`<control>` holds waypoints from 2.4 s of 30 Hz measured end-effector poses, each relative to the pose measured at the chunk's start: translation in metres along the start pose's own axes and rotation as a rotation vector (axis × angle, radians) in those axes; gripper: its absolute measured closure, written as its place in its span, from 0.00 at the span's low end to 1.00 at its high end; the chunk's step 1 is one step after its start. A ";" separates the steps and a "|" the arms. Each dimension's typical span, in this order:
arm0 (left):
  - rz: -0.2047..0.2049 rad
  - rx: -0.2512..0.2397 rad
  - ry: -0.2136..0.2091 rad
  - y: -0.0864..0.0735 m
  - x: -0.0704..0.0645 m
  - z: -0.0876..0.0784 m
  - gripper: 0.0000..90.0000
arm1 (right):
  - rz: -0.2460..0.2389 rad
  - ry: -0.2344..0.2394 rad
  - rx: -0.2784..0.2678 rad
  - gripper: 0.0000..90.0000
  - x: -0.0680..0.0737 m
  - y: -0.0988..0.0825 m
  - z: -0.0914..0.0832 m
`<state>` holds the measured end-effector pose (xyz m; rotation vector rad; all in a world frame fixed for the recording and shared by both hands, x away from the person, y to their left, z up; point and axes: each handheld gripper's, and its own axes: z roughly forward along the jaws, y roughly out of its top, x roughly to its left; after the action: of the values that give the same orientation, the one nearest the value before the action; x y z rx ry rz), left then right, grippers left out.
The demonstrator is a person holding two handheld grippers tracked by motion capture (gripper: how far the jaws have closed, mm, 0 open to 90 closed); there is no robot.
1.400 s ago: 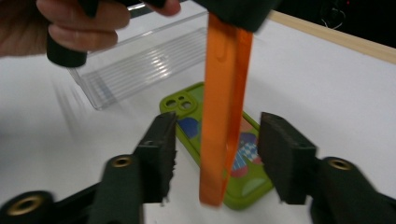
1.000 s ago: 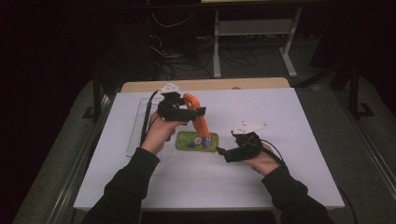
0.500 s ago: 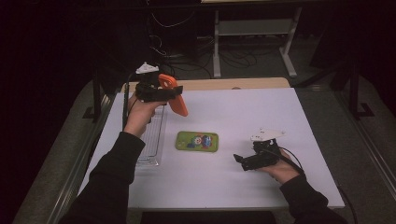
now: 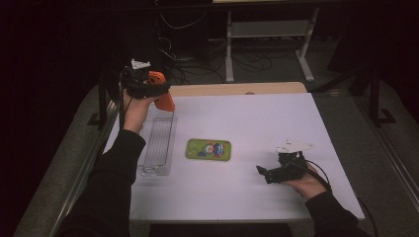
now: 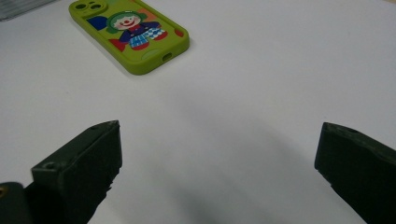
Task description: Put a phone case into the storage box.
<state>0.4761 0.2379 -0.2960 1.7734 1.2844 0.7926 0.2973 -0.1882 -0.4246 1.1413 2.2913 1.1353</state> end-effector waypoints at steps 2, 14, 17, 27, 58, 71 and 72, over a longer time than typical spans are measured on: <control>0.008 0.032 0.029 -0.002 0.002 0.006 0.15 | -0.018 -0.007 -0.004 0.00 0.000 -0.001 -0.001; 0.024 0.131 0.189 -0.015 -0.002 0.042 0.15 | -0.005 0.005 -0.012 0.00 0.001 -0.003 -0.005; 0.010 0.142 0.187 -0.019 -0.003 0.050 0.15 | -0.009 0.004 -0.019 0.00 0.001 -0.003 -0.005; -0.037 0.161 0.260 -0.036 -0.005 0.068 0.15 | -0.004 0.014 -0.017 0.00 0.000 -0.004 -0.007; -0.070 0.126 0.133 -0.034 0.012 0.044 0.00 | -0.017 0.010 -0.020 0.00 -0.001 -0.004 -0.007; -0.054 0.152 -0.102 -0.046 0.013 0.004 0.00 | -0.006 0.011 -0.013 0.00 0.000 -0.002 -0.005; -0.048 0.154 -0.117 -0.046 0.012 0.002 0.00 | -0.012 0.010 -0.017 0.00 0.000 -0.002 -0.005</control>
<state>0.4599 0.2573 -0.3369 1.8730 1.3345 0.5668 0.2935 -0.1912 -0.4229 1.1165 2.2887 1.1560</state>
